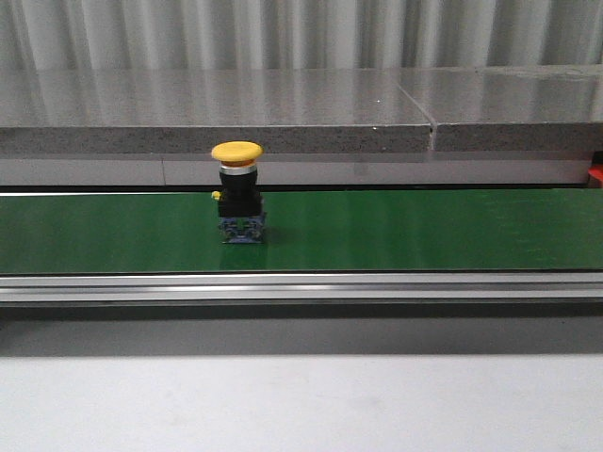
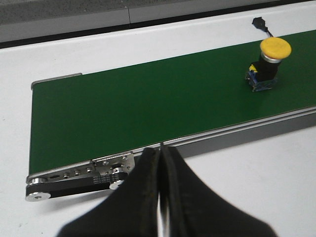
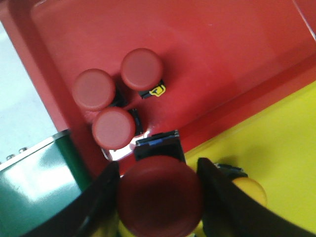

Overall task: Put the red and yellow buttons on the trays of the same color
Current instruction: 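Carry the red button into the red tray and open the right gripper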

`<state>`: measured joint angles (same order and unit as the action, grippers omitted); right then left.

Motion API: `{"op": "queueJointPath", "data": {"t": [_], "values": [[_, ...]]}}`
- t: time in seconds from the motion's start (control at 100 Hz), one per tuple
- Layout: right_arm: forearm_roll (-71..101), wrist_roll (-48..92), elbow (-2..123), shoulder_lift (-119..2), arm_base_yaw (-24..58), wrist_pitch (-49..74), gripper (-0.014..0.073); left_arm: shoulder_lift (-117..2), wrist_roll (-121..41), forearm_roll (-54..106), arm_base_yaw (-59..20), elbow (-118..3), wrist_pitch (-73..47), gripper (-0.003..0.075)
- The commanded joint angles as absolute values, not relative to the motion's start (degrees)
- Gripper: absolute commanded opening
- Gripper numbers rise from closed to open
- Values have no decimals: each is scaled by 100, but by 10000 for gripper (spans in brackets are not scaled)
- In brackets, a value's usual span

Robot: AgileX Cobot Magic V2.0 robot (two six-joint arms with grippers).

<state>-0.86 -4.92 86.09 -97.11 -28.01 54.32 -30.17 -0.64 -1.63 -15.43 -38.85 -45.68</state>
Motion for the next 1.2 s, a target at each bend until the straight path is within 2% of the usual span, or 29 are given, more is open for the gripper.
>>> {"op": "queueJointPath", "data": {"t": [0.0,0.68,1.19], "values": [[-182,-477,8780,-9534,-2830,4953,149,-3040,0,-115,-1581,-4037,-4184,-21],[-196,-477,8780,-10377,-2830,4563,149,-3040,0,-115,-1581,-4037,-4184,-21],[-196,-477,8780,-10561,-2830,4282,149,-3040,0,-115,-1581,-4037,-4184,-21]]}}
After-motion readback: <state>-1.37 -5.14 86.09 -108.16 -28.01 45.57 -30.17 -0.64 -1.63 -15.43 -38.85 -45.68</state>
